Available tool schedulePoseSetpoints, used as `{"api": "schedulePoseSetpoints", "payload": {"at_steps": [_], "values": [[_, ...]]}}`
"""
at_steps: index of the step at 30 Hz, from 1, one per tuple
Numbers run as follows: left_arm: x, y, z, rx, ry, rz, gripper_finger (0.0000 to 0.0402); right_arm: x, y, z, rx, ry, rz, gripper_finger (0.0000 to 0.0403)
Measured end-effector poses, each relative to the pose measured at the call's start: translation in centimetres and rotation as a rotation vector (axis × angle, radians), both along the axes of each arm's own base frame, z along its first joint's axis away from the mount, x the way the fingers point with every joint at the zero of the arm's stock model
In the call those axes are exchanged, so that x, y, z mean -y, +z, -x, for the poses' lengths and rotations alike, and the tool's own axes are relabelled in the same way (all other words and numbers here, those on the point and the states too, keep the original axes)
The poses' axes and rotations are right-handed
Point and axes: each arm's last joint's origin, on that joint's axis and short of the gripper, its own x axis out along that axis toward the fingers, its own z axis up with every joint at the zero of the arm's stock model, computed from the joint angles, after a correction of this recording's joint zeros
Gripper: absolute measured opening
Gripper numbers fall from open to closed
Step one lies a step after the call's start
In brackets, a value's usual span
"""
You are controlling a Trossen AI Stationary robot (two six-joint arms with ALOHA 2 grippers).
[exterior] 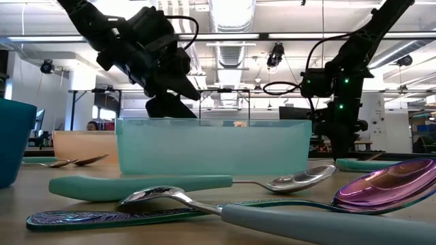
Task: Sort silverware by color (type)
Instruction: Put the iridescent spoon into the blue bin
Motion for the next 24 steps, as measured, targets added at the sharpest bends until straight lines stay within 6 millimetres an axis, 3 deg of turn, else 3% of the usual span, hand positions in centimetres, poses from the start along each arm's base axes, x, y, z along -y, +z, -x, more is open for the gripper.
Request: {"api": "schedulePoseSetpoints", "payload": {"at_steps": [2,10,17,24], "values": [[0.0,-0.3,-0.2,-0.001,0.017,0.024,0.0283,0.1,0.0,0.0,0.001,-0.005,-0.001,0.0016],[-0.3,-2.0,-1.8,0.06,0.037,0.044,0.0283,-0.1,1.1,0.2,0.044,-0.01,0.031,0.001],[-0.5,0.2,-2.9,0.333,-0.015,-0.088,0.0283,-0.4,4.7,-0.3,0.225,0.029,0.126,0.0009],[-0.7,2.2,-3.3,0.545,0.005,-0.255,0.0283,-3.1,9.0,-3.5,0.631,0.286,0.24,0.0009]]}}
